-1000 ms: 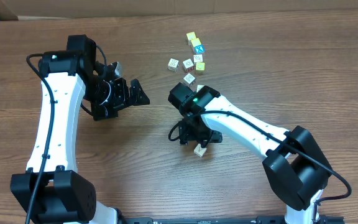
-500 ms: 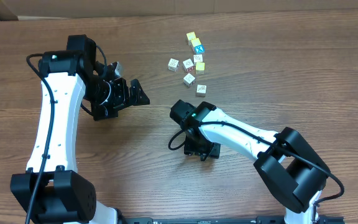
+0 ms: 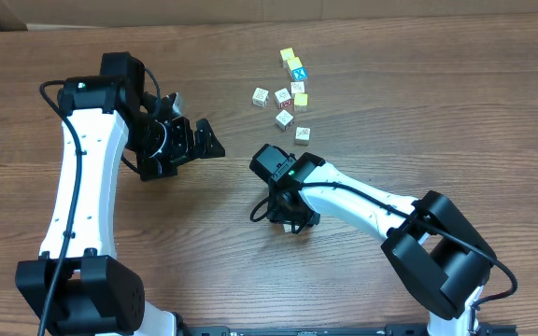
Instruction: Flip 4 blocks
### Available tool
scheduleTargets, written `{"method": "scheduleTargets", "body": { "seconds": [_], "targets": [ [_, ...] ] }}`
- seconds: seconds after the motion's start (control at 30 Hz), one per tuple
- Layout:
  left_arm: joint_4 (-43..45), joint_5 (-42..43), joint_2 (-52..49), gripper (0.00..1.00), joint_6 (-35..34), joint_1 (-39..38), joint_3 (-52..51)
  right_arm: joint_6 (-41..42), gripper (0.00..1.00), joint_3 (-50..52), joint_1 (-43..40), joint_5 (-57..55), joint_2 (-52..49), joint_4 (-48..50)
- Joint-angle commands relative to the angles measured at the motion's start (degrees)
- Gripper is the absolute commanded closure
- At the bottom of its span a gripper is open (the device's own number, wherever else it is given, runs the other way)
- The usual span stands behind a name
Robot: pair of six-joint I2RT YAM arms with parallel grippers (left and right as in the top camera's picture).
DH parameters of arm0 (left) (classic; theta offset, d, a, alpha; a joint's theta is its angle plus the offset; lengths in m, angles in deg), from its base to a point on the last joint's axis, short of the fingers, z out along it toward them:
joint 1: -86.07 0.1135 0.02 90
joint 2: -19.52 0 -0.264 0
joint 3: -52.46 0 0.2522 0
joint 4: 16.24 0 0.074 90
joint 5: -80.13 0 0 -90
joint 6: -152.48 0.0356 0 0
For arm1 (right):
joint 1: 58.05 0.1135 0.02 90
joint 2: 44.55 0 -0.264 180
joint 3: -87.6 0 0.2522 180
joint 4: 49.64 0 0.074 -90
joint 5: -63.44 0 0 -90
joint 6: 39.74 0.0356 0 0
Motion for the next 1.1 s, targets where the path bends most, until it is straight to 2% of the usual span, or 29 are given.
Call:
{"method": "scheduleTargets", "body": {
  "seconds": [0.0, 0.23, 0.33, 0.4, 1.07],
  "targets": [
    [0.0, -0.1, -0.2, 0.0, 0.7, -0.2, 1.2, -1.5, 0.58, -0.1, 0.0, -0.2, 0.0, -0.5],
    [0.0, -0.1, -0.2, 0.0, 0.7, -0.2, 1.2, -1.5, 0.59, 0.0, 0.0, 0.0, 0.0, -1.6],
    [0.0, -0.1, -0.2, 0.0, 0.7, -0.2, 1.2, -1.5, 0.68, 0.0, 0.0, -0.1, 0.0, -1.3],
    [0.0, -0.1, -0.2, 0.0, 0.7, -0.2, 1.2, -1.5, 0.7, 0.0, 0.0, -0.9, 0.0, -0.3],
    [0.0, -0.1, -0.2, 0.0, 0.7, -0.2, 1.2, -1.5, 0.68, 0.0, -0.1, -14.3, 0.0, 7.0]
  ]
}}
